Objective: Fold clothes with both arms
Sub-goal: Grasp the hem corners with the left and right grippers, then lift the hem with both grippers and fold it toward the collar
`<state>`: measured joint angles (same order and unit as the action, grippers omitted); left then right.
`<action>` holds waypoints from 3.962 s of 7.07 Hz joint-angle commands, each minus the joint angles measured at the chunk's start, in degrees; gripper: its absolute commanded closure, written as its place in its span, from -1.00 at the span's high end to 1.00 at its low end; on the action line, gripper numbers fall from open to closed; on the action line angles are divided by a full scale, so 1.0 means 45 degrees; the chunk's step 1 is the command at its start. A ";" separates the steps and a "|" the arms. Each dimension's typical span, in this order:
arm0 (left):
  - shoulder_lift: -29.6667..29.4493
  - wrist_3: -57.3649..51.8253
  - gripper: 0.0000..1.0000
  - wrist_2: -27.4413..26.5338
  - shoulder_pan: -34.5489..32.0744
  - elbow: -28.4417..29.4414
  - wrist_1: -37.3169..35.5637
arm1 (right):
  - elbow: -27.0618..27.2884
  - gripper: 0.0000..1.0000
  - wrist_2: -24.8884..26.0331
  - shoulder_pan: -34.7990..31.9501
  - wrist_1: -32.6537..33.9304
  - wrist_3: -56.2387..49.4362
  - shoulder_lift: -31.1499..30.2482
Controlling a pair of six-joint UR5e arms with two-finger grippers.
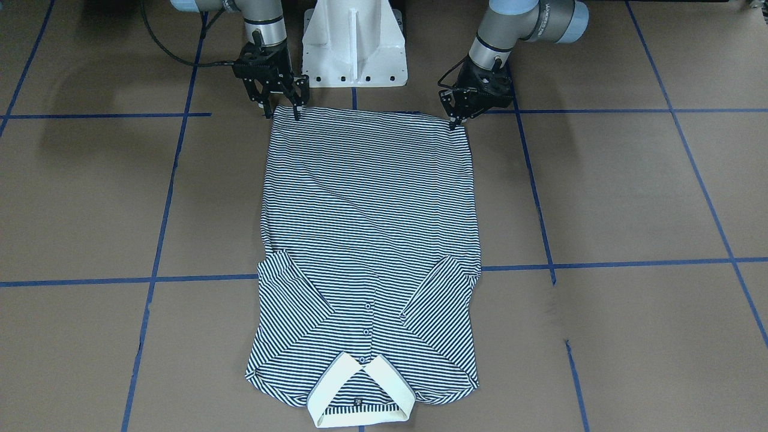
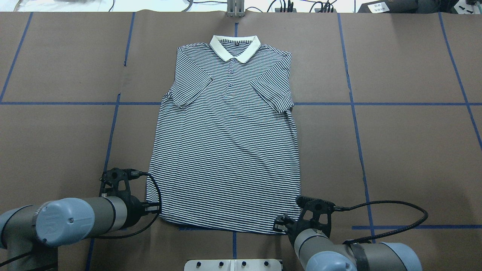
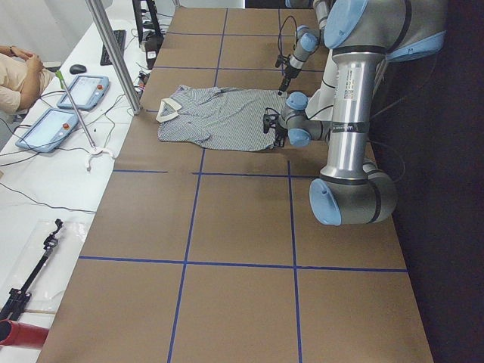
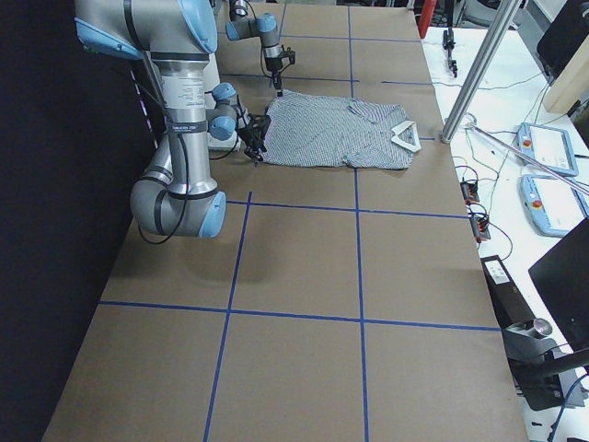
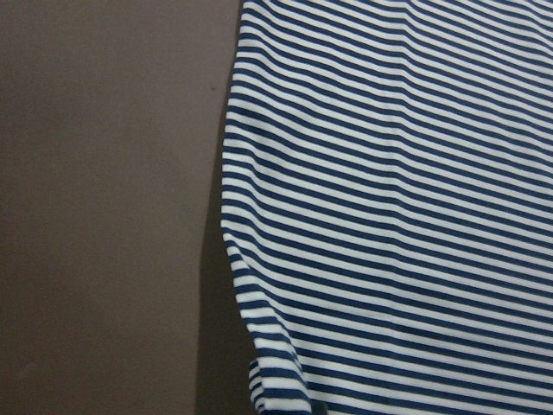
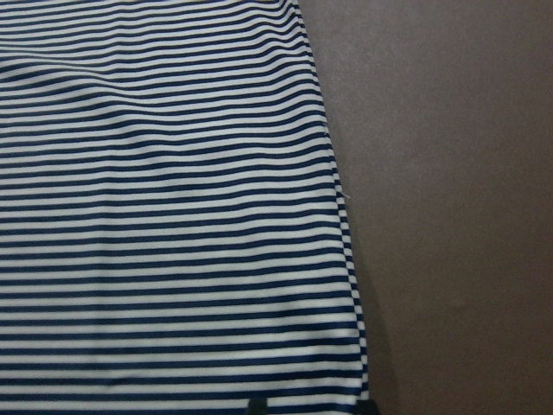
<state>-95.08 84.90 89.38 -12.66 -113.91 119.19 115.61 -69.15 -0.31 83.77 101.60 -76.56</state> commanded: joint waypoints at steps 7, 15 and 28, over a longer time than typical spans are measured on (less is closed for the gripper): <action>-0.0023 -0.0136 -1.00 0.0311 -0.0137 -0.1596 -0.1029 | 0.2704 -1.00 -0.0101 0.0166 0.1963 -0.0233 -0.1093; -0.0121 -0.0137 -1.00 0.0371 0.0000 -0.1249 -0.1174 | 0.0327 -0.31 0.0074 0.0401 0.1852 -0.0292 0.0274; -0.1050 -0.0175 -1.00 0.2768 -0.0544 -0.7742 -0.8243 | 0.7315 -1.00 -0.1349 -0.0163 0.6891 -0.0956 -0.0175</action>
<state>-96.61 84.24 98.41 -13.92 -141.13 93.73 145.70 -74.01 -0.26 112.79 97.30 -77.46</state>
